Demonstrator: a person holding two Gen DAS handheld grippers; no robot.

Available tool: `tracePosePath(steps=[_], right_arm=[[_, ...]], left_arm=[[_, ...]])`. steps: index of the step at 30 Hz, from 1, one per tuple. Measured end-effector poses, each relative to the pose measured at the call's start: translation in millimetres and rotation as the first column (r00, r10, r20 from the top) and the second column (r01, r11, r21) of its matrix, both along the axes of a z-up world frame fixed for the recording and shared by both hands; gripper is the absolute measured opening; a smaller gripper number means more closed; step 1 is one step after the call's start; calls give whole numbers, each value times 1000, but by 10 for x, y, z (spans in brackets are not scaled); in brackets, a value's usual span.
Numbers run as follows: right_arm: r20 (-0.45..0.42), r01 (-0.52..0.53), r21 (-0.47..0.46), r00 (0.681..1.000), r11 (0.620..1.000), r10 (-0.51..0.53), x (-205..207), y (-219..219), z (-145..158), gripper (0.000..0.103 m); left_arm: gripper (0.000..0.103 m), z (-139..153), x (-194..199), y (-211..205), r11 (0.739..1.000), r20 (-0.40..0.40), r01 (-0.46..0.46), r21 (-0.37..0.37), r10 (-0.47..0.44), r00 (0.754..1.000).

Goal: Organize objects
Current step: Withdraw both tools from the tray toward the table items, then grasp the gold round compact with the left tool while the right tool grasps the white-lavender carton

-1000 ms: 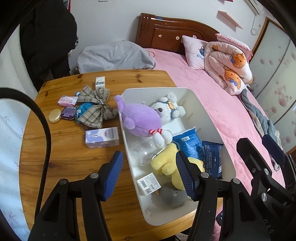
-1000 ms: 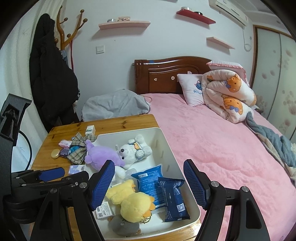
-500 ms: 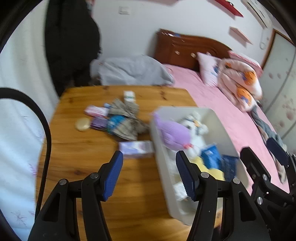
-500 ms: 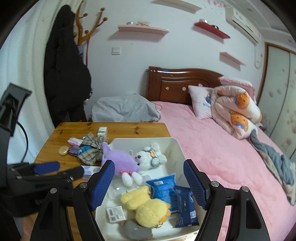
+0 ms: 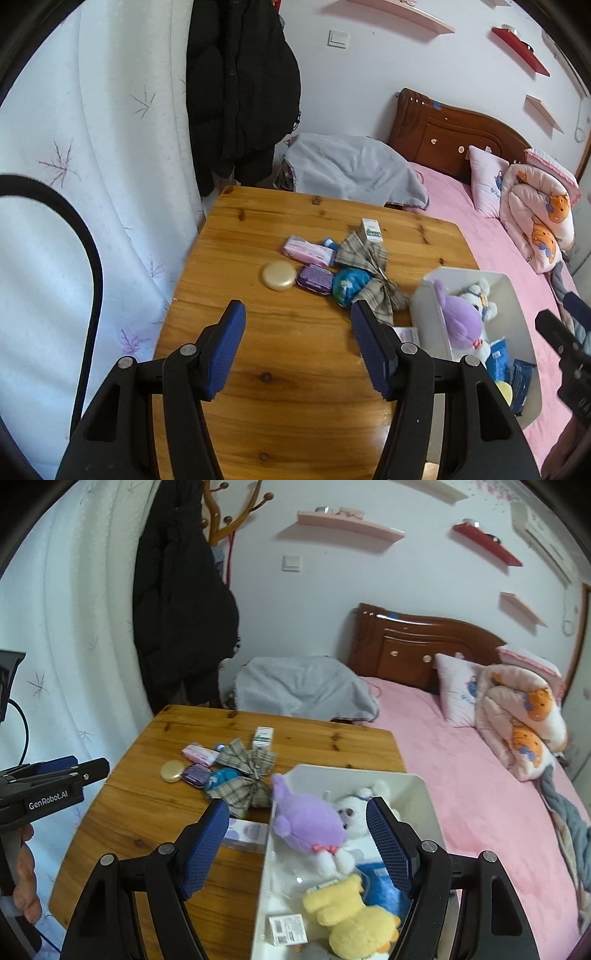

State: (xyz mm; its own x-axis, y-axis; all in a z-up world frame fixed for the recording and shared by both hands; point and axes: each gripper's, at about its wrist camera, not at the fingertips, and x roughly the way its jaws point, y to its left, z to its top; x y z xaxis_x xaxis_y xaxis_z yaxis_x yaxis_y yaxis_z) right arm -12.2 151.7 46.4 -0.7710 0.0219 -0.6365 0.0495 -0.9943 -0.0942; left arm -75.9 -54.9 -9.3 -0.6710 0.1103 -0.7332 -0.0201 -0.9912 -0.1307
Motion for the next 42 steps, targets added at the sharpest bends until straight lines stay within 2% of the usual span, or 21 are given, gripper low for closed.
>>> tracePosePath(steps=[9,12,15,17,20,22,26,31,34,38,40,42], right_arm=[[61,-110,-33,992,993,112,-625,-192,161,78],[101,-138,-46,985,989,142,-921,-244,132,78],[169,-199,-66,964,978,207,-1206,-305,26,78],[222,-296,-64,927,953,303,-1329,-406,-98,78],[255,-432,50,877,900,407,-1362,-608,-308,78],[306,-511,74,829,856,468,-1358,-707,-477,78],[380,-611,68,747,788,546,-1323,-799,-734,78],[471,-728,130,643,673,604,-1242,-944,-1084,78],[514,-769,164,601,618,612,-1217,-1012,-1236,78],[559,-806,211,564,553,608,-1220,-1104,-1416,78],[587,-819,238,549,522,595,-1230,-1148,-1517,78],[613,-831,253,534,496,583,-1245,-1181,-1611,78]], left_arm=[[65,-74,-559,3,994,107,107,8,-108,988],[65,-161,-733,50,991,143,132,4,-132,981],[65,-259,-889,69,989,176,146,5,-145,974],[65,-338,-995,54,990,203,140,14,-140,969],[65,-466,-1149,5,993,241,116,32,-120,963],[65,-574,-1247,-17,994,265,101,38,-108,958],[65,-833,-1420,-26,996,329,78,41,-87,940],[65,-1179,-1632,14,997,413,63,54,-79,907],[65,-1321,-1765,-40,996,431,-6,92,-35,902],[65,-1476,-1906,-82,988,464,-74,136,3,886],[65,-1531,-1945,-75,987,476,-91,132,18,879],[65,-1535,-1950,-56,990,464,-98,104,38,885]])
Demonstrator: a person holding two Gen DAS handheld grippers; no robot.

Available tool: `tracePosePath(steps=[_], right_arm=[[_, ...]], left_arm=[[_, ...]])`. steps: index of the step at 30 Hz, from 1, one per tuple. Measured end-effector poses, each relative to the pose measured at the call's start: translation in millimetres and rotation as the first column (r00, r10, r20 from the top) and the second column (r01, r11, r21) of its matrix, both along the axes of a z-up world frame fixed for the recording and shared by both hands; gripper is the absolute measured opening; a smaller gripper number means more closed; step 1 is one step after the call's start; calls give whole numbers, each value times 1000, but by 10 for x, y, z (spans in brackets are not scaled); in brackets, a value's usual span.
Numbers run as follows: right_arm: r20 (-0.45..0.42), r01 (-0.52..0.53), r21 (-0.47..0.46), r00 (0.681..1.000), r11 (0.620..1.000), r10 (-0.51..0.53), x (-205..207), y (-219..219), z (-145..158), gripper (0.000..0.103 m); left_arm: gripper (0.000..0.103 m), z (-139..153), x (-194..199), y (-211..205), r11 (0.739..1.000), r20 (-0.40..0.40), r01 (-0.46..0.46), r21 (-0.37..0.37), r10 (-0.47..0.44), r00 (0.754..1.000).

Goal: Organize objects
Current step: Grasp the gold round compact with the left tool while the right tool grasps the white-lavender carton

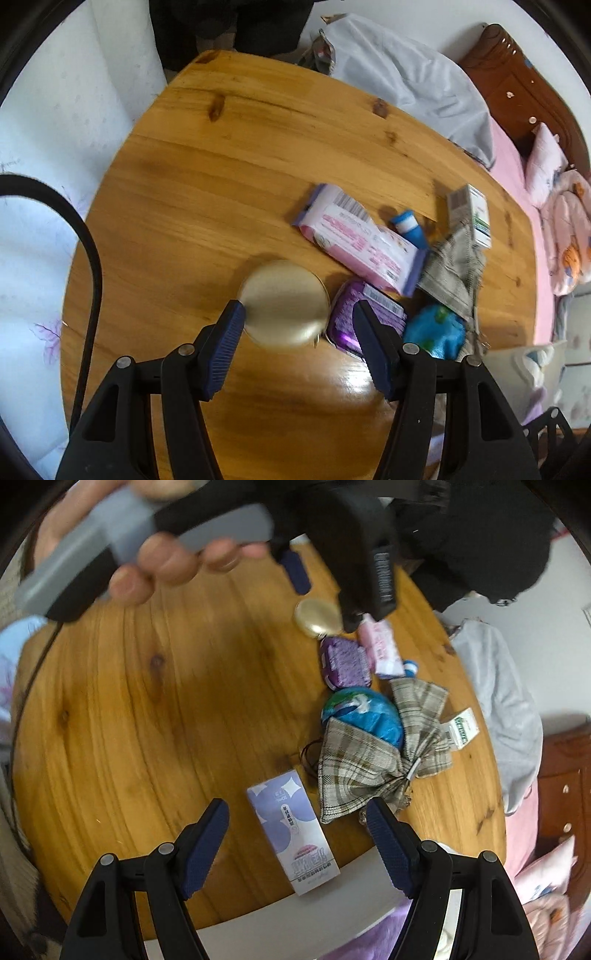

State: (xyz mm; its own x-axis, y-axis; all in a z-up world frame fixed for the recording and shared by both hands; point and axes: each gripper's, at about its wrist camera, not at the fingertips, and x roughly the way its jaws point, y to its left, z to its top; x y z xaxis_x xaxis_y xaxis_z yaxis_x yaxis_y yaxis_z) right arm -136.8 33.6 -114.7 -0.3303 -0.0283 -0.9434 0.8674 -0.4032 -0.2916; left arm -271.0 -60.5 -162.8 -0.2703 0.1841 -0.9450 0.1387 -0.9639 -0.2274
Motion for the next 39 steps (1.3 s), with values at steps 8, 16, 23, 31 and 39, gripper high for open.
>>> tracePosePath(steps=[8,16,23,31,39], right_arm=[[33,-55,104,998,993,52,-69,-39,-278,57],[83,-49,101,996,994,40,-93,15,-336,43],[67,-36,94,997,995,29,-49,44,-303,42],[64,17,6,998,1000,-17,75,110,-91,37],[35,118,-172,993,978,-114,369,212,212,35]], left_arm=[[65,-58,-43,6,998,5,-35,-51,35,999],[66,-98,-35,-7,993,23,-36,-116,39,999],[67,-117,9,-37,992,28,-35,-119,38,999],[56,-86,59,-28,995,33,-29,-100,32,999],[55,194,331,-33,993,-33,-15,-118,11,999]])
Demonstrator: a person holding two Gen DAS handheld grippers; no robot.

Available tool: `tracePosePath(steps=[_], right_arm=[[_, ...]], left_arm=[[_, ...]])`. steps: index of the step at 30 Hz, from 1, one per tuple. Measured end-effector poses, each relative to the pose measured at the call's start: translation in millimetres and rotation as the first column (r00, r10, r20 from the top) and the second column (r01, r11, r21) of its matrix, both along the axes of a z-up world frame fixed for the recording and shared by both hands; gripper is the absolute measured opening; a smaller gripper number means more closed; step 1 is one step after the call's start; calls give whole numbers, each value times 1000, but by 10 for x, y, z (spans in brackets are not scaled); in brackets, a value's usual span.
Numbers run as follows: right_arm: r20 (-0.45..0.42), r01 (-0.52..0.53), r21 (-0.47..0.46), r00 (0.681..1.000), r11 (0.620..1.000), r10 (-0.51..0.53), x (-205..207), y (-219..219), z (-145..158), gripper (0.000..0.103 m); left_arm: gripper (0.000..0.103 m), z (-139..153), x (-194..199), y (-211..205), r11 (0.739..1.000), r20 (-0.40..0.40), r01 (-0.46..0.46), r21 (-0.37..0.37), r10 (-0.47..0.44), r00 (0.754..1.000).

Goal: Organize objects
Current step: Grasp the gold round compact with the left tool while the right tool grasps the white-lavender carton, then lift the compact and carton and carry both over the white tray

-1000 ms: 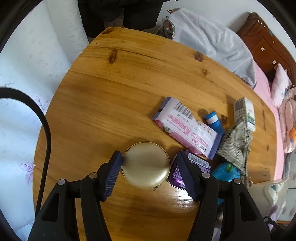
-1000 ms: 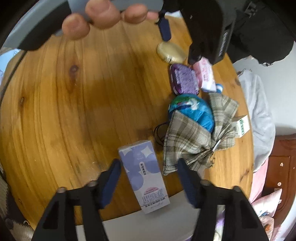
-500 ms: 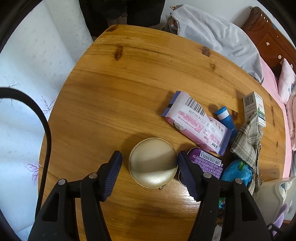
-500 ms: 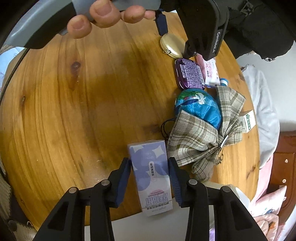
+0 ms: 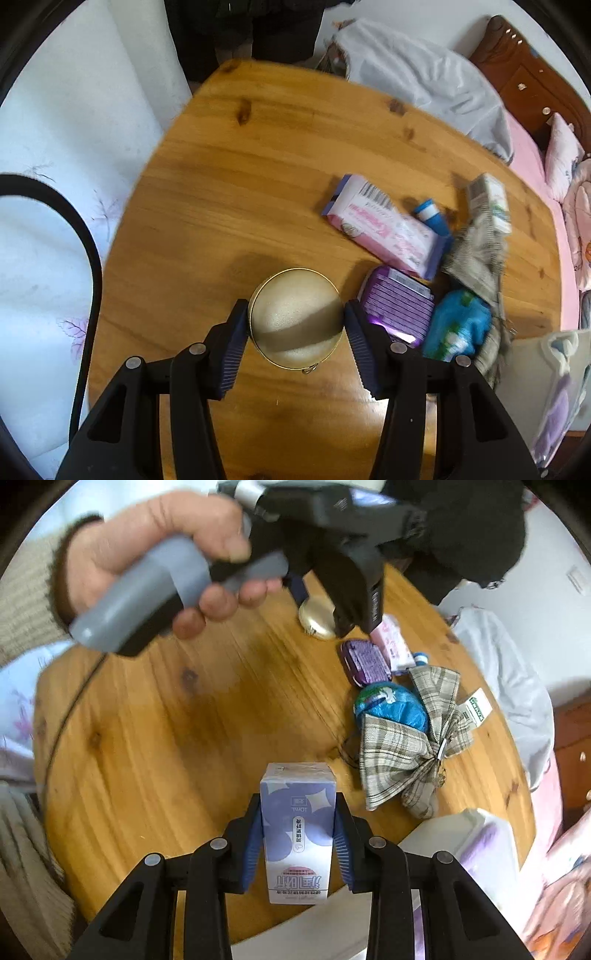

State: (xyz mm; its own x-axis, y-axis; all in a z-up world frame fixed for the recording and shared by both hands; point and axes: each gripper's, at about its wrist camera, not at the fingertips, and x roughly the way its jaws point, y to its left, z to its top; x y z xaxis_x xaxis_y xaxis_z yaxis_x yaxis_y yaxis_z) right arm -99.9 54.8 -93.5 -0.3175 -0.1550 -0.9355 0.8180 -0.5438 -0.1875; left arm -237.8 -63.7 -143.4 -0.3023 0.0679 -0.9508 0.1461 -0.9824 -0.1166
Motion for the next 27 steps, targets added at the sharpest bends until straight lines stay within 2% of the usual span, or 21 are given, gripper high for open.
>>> tracePosePath(steps=[3,6,8,10,12,14,18,22,24,27], right_arm=[[-28,56,-75,998,996,-58,114,56,111,35],[-47,139,-188,987,972,-151,276,129,229,35],[-45,195,-277,976,941,-215,243,245,385,35],[-43,252,-382,956,889,-289,278,381,564,35],[-54,295,-469,931,833,-360,438,512,781,35],[-72,322,-519,906,792,-416,511,629,942,36],[-90,408,-599,821,690,-564,798,957,1323,36],[-107,447,-668,734,595,-671,1202,1286,1654,36],[-121,455,-692,692,560,-711,1382,1420,1757,36],[-158,468,-718,611,515,-776,1658,1615,1858,36]], left_arm=[[55,327,235,56,999,-67,44,-2,-44,997],[55,709,471,202,995,-134,105,-2,-104,986],[55,967,630,318,989,-175,147,2,-144,974],[55,1207,717,495,981,-213,192,2,-187,959],[55,1461,866,657,970,-255,241,3,-233,938],[56,1682,1006,871,957,-295,291,-14,-282,913],[56,1973,1145,1287,926,-336,376,-44,-368,867],[56,2180,1317,1678,889,-367,453,-69,-444,817],[56,2236,1372,1858,872,-374,481,-90,-477,795],[56,2251,1427,2083,847,-367,522,-102,-520,772]])
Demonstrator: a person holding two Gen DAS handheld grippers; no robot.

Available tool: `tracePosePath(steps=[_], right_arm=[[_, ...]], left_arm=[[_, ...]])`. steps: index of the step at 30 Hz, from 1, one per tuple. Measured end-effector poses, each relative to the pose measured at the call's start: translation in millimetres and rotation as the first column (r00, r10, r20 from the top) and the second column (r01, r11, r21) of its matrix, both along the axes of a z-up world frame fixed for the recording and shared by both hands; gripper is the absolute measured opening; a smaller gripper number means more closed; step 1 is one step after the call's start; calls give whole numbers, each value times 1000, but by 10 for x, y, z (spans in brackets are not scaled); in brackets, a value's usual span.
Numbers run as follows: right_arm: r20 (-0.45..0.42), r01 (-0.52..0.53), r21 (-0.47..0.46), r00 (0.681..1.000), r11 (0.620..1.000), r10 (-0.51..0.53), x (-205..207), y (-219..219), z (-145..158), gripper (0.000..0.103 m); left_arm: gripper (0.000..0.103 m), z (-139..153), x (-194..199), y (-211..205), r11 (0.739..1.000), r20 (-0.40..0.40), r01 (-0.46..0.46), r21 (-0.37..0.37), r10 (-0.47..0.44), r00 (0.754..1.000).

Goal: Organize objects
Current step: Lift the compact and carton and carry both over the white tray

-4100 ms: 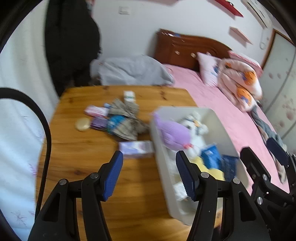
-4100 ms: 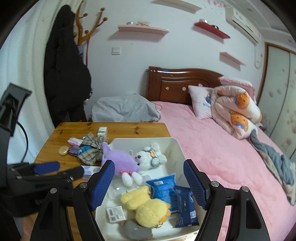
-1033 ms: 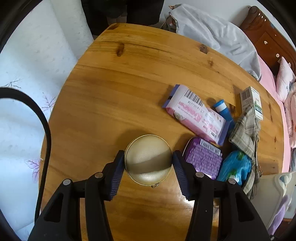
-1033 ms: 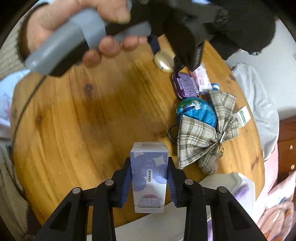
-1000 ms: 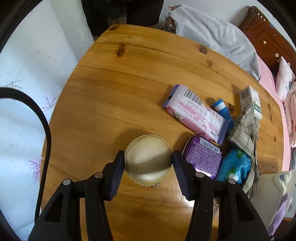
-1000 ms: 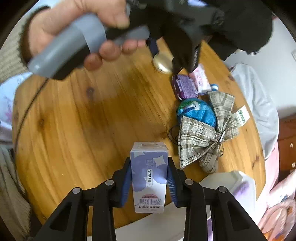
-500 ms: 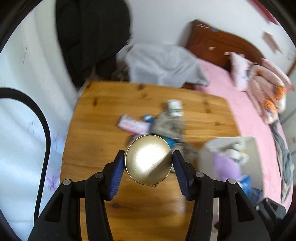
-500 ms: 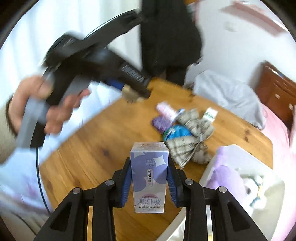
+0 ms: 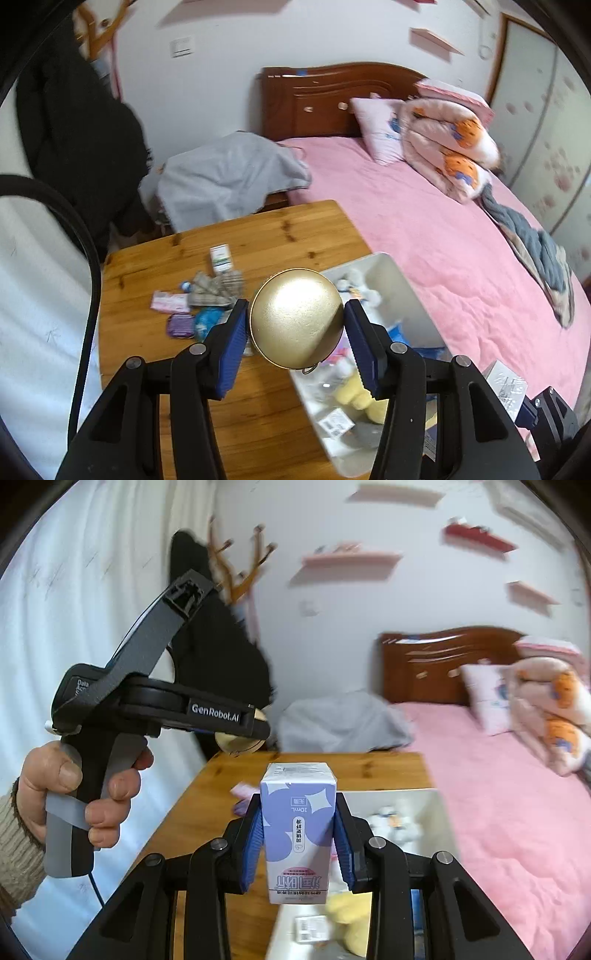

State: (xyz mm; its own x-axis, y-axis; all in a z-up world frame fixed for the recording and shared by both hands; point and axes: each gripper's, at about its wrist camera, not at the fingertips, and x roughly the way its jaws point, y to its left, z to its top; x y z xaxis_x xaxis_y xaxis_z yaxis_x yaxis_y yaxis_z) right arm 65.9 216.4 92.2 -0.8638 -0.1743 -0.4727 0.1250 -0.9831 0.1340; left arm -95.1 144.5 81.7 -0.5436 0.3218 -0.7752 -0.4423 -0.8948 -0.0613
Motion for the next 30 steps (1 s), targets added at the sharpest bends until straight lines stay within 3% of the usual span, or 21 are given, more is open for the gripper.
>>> tracePosePath(steps=[4,12,30], right_arm=[[-14,79,-25,997,997,-79,228,210,21,36],[13,180,-8,984,984,-180,260,457,-314,36],[129,245,39,960,969,-248,371,620,-681,36]], left_arm=[[56,-40,72,266,999,12,44,-29,-43,999],[56,-160,268,664,990,42,100,-101,-96,995],[56,-671,392,1155,953,113,172,-250,-148,982]])
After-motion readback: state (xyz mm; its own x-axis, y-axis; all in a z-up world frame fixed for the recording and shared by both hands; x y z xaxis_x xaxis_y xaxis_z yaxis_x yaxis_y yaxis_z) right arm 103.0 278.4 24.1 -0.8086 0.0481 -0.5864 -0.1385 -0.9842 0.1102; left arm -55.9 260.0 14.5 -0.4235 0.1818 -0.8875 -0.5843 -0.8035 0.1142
